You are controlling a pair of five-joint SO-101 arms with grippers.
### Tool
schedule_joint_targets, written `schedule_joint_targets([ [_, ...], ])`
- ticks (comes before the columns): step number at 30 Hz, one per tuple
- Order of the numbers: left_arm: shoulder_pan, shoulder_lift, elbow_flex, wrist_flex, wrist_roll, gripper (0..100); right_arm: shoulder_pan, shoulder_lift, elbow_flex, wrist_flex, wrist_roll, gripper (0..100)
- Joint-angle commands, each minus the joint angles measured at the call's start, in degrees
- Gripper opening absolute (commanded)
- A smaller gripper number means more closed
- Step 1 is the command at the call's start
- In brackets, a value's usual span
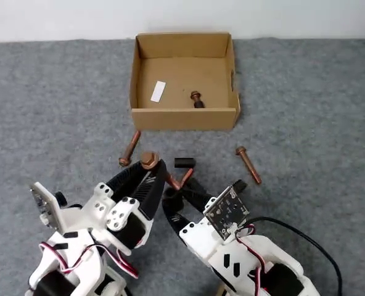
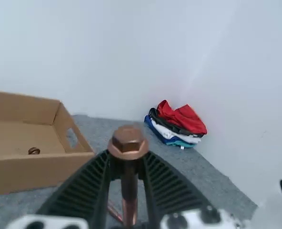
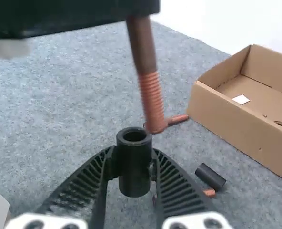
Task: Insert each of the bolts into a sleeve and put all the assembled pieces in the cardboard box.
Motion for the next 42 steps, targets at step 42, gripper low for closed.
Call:
schedule_joint_targets([
  [42,6.2,-0.3,5.8,13.5,-13.1,7,-0.5,-0.5,-2.4,-4.6,6.9,0.8],
])
